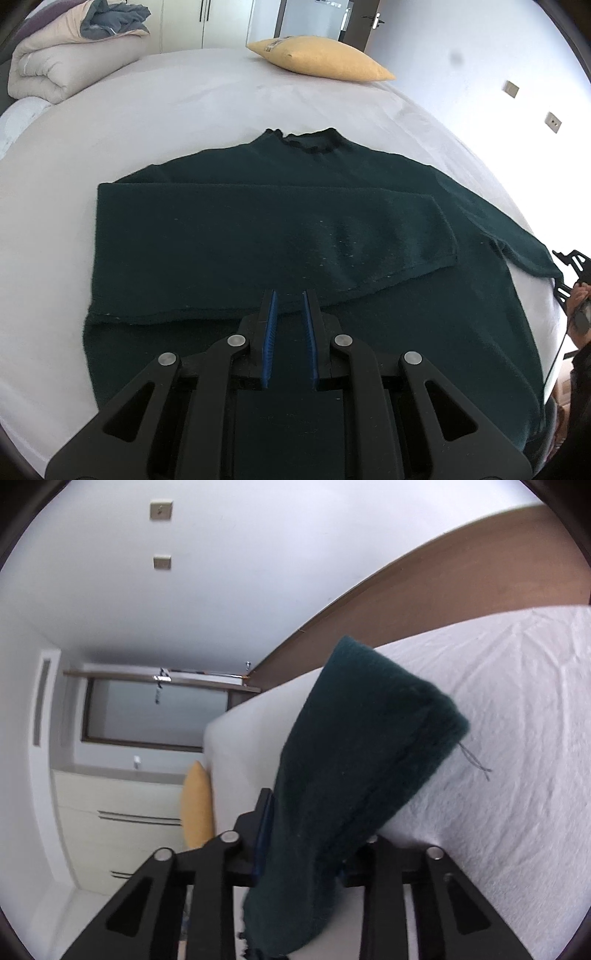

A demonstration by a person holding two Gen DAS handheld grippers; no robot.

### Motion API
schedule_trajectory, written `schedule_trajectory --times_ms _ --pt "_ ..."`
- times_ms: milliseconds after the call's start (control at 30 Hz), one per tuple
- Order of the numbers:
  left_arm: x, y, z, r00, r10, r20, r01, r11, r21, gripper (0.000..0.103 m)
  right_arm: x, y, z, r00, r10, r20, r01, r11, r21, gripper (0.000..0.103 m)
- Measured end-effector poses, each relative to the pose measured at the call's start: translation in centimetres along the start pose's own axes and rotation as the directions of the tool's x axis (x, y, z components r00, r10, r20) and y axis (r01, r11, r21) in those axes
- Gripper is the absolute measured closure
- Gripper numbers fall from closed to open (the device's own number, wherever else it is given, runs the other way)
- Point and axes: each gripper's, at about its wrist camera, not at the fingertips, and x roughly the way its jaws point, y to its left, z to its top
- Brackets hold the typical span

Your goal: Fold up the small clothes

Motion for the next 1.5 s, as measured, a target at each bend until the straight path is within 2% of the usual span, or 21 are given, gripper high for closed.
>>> schedule_trajectory --times_ms 133,200,233,267,333,400,467,567,600,667,733,800,900,967,1067,1100,1167,1233,1300,1400,1500 --pt "-0.1 0.6 0.5 0.998 -0.060 0.009 0.060 0.997 -0.051 0.088 -0.3 3.3 -0.9 0.996 -0.089 0.022 0.091 0.983 -0.157 0.082" --pt "-0.3 1.0 0.8 0.997 -0.075 0.018 0.077 0.994 -0.078 0.073 0.4 6.4 -2.0 0.993 -0.116 0.030 0.120 0.953 -0.278 0.085" --pt "-0.4 1.3 1.0 0.996 -0.086 0.029 0.088 0.991 -0.098 0.050 0.8 7.5 -2.5 0.992 -0.122 0.030 0.126 0.939 -0.322 0.085" --pt "-0.6 1.6 1.1 0.995 -0.094 0.046 0.098 0.988 -0.122 0.036 1.4 9.5 -3.6 0.991 -0.130 0.030 0.131 0.909 -0.395 0.087" --pt "-1.0 2.1 1.6 0.989 -0.120 0.082 0.132 0.978 -0.163 0.034 2.6 13.1 -5.9 0.990 -0.138 0.020 0.128 0.844 -0.521 0.090" --pt "-0.8 2.5 2.3 0.987 -0.139 0.081 0.152 0.970 -0.189 0.034 4.0 16.7 -9.8 0.990 -0.141 -0.001 0.104 0.737 -0.668 0.092" --pt "-0.6 2.7 3.2 0.981 -0.173 0.085 0.187 0.959 -0.211 0.034 5.3 20.0 -15.2 0.989 -0.140 -0.046 0.048 0.598 -0.800 0.092" --pt "0.3 3.2 4.3 0.967 -0.244 0.075 0.255 0.929 -0.268 0.034 6.8 23.0 -24.4 0.984 -0.155 -0.083 -0.031 0.312 -0.950 0.093" --pt "0.8 3.4 4.5 0.960 -0.272 0.067 0.280 0.915 -0.291 0.034 7.2 23.4 -28.3 0.982 -0.168 -0.090 -0.060 0.179 -0.982 0.093" --pt "1.7 3.4 4.8 0.947 -0.317 0.052 0.316 0.891 -0.326 0.034 7.1 22.7 -33.6 0.978 -0.188 -0.087 -0.089 -0.006 -0.996 0.093" --pt "3.1 3.2 4.8 0.924 -0.382 0.021 0.364 0.859 -0.360 0.034 7.5 20.9 -37.8 0.971 -0.217 -0.097 -0.127 -0.130 -0.983 0.093" --pt "4.5 2.9 4.6 0.898 -0.440 0.003 0.403 0.820 -0.407 0.034 7.9 19.4 -40.4 0.963 -0.252 -0.096 -0.154 -0.223 -0.963 0.093" --pt "5.9 2.6 4.4 0.872 -0.490 -0.006 0.436 0.782 -0.446 0.034 7.2 16.9 -43.8 0.966 -0.255 -0.035 -0.139 -0.403 -0.905 0.093" --pt "6.9 2.2 4.4 0.855 -0.518 -0.010 0.454 0.759 -0.467 0.034 6.8 15.1 -45.3 0.975 -0.219 0.034 -0.093 -0.543 -0.835 0.093" --pt "8.1 2.1 4.1 0.833 -0.554 -0.013 0.474 0.725 -0.499 0.034 5.9 11.6 -47.3 0.984 -0.097 0.149 0.015 -0.789 -0.614 0.093" --pt "8.4 2.3 3.9 0.827 -0.562 -0.006 0.479 0.710 -0.515 0.034 5.7 10.7 -47.8 0.985 -0.074 0.158 0.025 -0.839 -0.544 0.093" --pt "8.7 2.9 3.6 0.822 -0.569 0.008 0.486 0.695 -0.530 0.034 5.5 9.6 -48.0 0.983 -0.056 0.174 0.030 -0.888 -0.458 0.093" --pt "8.8 3.6 3.3 0.823 -0.568 0.018 0.487 0.688 -0.538 0.034 5.6 9.4 -48.0 0.981 -0.046 0.187 0.038 -0.905 -0.423 0.093" --pt "9.0 4.4 3.2 0.819 -0.573 0.025 0.489 0.675 -0.552 0.034 5.4 9.5 -48.0 0.981 -0.046 0.187 0.036 -0.909 -0.415 0.093" --pt "9.3 4.9 3.2 0.801 -0.597 0.035 0.505 0.644 -0.575 0.034 5.1 9.6 -48.1 0.981 -0.045 0.187 0.035 -0.913 -0.406 0.093" --pt "9.6 4.4 3.5 0.800 -0.599 0.019 0.502 0.652 -0.568 0.030 6.0 10.7 -47.5 0.982 -0.084 0.168 0.003 -0.886 -0.464 0.093"
